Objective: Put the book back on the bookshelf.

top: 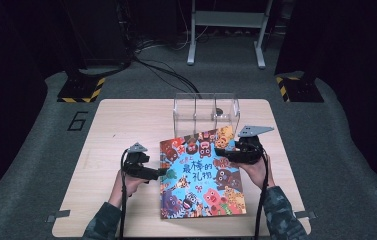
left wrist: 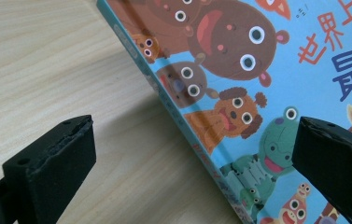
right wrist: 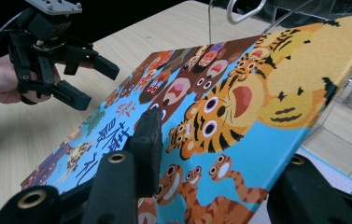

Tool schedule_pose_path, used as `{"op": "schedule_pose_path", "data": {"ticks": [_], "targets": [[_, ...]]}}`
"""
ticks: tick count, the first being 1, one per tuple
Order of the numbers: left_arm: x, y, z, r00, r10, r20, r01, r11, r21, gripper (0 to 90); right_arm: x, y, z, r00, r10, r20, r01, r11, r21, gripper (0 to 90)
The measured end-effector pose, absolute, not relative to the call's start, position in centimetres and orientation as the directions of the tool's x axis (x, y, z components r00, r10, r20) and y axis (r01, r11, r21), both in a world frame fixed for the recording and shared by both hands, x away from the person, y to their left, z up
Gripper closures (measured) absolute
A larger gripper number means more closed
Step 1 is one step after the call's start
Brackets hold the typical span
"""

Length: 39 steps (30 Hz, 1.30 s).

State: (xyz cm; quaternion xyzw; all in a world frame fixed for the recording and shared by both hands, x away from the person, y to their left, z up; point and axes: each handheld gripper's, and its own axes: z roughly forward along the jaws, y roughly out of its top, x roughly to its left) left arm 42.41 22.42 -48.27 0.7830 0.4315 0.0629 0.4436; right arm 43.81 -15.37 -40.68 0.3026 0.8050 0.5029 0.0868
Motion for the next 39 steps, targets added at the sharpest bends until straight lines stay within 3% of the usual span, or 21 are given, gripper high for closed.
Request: {"op": "schedule_pose_path", "data": {"ticks": [19, 39], "targets": [[42.6, 21.6, -48.5, 0.648, 0.703, -0.293, 0.621, -0.265, 0.738, 0.0, 43.4, -15.0, -40.6, -0.829, 0.544, 0.132, 0.344, 0.31, 0.886, 57.7], [42.8, 20.9, -48.5, 0.681, 0.622, -0.386, 0.633, -0.235, 0.738, 4.6, 43.2, -14.5, -40.3, -0.845, 0.524, 0.108, 0.31, 0.313, 0.898, 57.7]]}}
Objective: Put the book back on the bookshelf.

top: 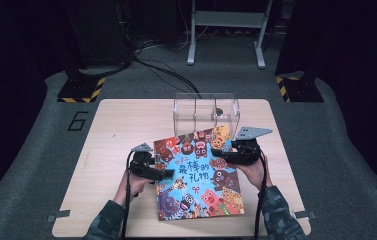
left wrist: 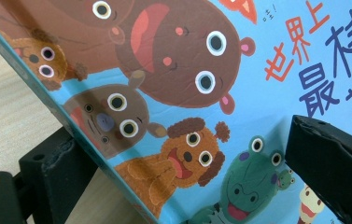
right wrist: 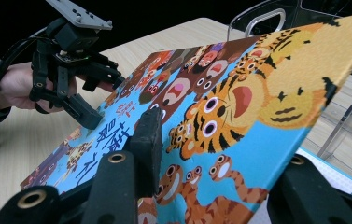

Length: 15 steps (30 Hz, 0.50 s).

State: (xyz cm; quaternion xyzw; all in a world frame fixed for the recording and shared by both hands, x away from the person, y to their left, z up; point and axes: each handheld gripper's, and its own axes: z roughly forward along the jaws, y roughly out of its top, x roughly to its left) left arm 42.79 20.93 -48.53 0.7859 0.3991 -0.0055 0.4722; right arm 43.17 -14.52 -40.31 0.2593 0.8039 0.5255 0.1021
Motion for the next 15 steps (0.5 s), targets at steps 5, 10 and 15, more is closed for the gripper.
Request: {"op": "schedule_pose_path", "data": {"ticks": [5, 10, 15], "targets": [[42.94, 21.16, -48.73, 0.684, 0.605, -0.408, 0.636, -0.22, 0.74, 5.7, 43.13, -14.51, -40.34, -0.847, 0.522, 0.101, 0.3, 0.313, 0.901, 57.7], [43.01, 21.5, -48.78, 0.689, 0.574, -0.443, 0.644, -0.203, 0.738, 7.7, 42.95, -14.39, -40.16, -0.853, 0.514, 0.087, 0.282, 0.315, 0.906, 57.7], [42.84, 21.86, -48.49, 0.692, 0.572, -0.44, 0.638, -0.2, 0.743, 10.8, 43.12, -14.43, -40.33, -0.854, 0.51, 0.104, 0.291, 0.303, 0.907, 57.6]]}}
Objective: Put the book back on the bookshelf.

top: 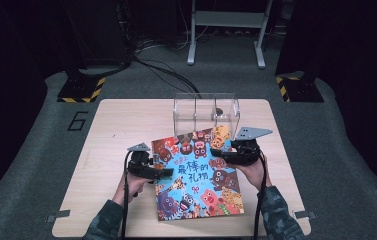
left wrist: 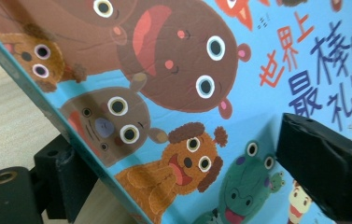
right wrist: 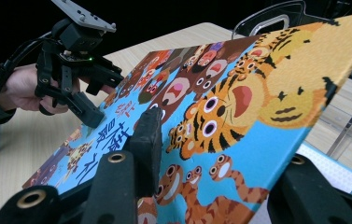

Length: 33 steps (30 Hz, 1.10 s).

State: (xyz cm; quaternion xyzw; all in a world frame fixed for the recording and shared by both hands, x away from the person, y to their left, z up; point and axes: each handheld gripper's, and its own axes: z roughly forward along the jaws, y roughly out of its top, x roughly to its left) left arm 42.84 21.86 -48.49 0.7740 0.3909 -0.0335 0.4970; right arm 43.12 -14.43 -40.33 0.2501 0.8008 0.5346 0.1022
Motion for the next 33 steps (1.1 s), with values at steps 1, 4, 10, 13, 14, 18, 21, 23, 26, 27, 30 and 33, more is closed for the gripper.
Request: {"op": "schedule_pose_path", "data": {"ticks": [1, 4, 10, 13, 14, 18, 21, 23, 26, 27, 30, 33], "targets": [[42.8, 22.0, -48.5, 0.689, 0.577, -0.438, 0.637, -0.196, 0.745, 12.2, 43.3, -14.5, -40.4, -0.851, 0.512, 0.119, 0.306, 0.298, 0.904, 57.6], [42.7, 22.1, -48.4, 0.693, 0.579, -0.43, 0.633, -0.201, 0.748, 15.2, 43.8, -14.5, -40.6, -0.834, 0.527, 0.162, 0.359, 0.295, 0.886, 57.4], [42.2, 22.5, -48.1, 0.699, 0.598, -0.393, 0.601, -0.193, 0.775, 21.4, 44.4, -14.6, -41.2, -0.79, 0.568, 0.231, 0.448, 0.278, 0.849, 54.9], [42.0, 22.6, -47.7, 0.703, 0.603, -0.377, 0.589, -0.198, 0.783, 22.7, 44.4, -14.6, -41.2, -0.786, 0.571, 0.239, 0.457, 0.276, 0.846, 54.5], [41.9, 22.6, -47.6, 0.702, 0.61, -0.368, 0.584, -0.196, 0.788, 23.6, 44.5, -14.5, -41.1, -0.772, 0.587, 0.245, 0.475, 0.275, 0.836, 53.7], [41.6, 22.8, -46.9, 0.71, 0.623, -0.326, 0.556, -0.213, 0.803, 26.1, 44.7, -14.3, -41.0, -0.751, 0.612, 0.248, 0.499, 0.281, 0.82, 50.9], [41.3, 22.9, -46.3, 0.714, 0.63, -0.305, 0.537, -0.213, 0.816, 28.5, 44.8, -14.3, -40.9, -0.747, 0.614, 0.253, 0.505, 0.276, 0.818, 50.5], [41.1, 23.0, -46.0, 0.723, 0.624, -0.296, 0.525, -0.218, 0.823, 30.2, 44.7, -14.2, -40.8, -0.742, 0.62, 0.256, 0.512, 0.276, 0.813, 49.5], [40.7, 22.8, -45.2, 0.76, 0.577, -0.299, 0.492, -0.211, 0.844, 37.5, 44.8, -13.8, -40.8, -0.737, 0.623, 0.261, 0.529, 0.292, 0.796, 46.3], [40.6, 22.8, -44.8, 0.761, 0.575, -0.3, 0.484, -0.195, 0.853, 38.0, 44.7, -13.7, -40.7, -0.743, 0.617, 0.259, 0.524, 0.295, 0.799, 46.0], [40.6, 23.0, -44.0, 0.751, 0.591, -0.295, 0.491, -0.201, 0.847, 38.3, 44.5, -13.4, -40.3, -0.749, 0.622, 0.23, 0.505, 0.311, 0.805, 45.7], [40.4, 23.0, -43.5, 0.753, 0.6, -0.271, 0.476, -0.212, 0.854, 40.1, 44.3, -13.2, -39.7, -0.752, 0.626, 0.205, 0.492, 0.327, 0.807, 45.6]]}}
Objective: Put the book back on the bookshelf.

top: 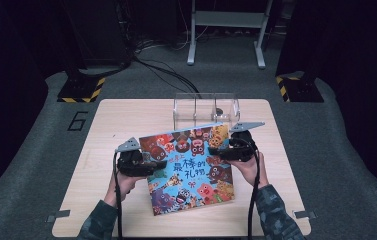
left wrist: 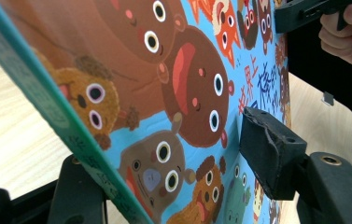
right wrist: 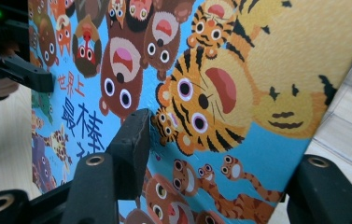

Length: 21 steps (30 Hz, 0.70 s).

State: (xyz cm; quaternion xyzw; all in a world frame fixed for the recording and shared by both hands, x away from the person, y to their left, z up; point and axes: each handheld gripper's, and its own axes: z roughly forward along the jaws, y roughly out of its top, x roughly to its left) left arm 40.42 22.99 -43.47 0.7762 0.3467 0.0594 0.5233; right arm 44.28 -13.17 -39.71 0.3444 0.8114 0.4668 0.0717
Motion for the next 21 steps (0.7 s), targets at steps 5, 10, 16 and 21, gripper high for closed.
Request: {"op": "schedule_pose_path", "data": {"ticks": [5, 10, 16, 21], "targets": [[40.3, 22.9, -43.0, 0.751, 0.615, -0.242, 0.464, -0.23, 0.856, 40.1, 44.2, -13.0, -39.5, -0.746, 0.636, 0.199, 0.492, 0.325, 0.807, 45.5], [40.2, 23.1, -42.5, 0.755, 0.622, -0.207, 0.446, -0.256, 0.858, 40.7, 44.2, -12.8, -39.2, -0.746, 0.638, 0.191, 0.486, 0.324, 0.812, 45.4], [40.0, 23.1, -42.1, 0.749, 0.643, -0.159, 0.425, -0.282, 0.86, 41.0, 44.1, -12.7, -39.0, -0.739, 0.649, 0.18, 0.482, 0.322, 0.815, 45.2], [39.9, 23.2, -41.7, 0.751, 0.645, -0.139, 0.405, -0.284, 0.869, 42.9, 44.1, -12.6, -38.7, -0.737, 0.653, 0.172, 0.473, 0.317, 0.823, 44.9]]}}
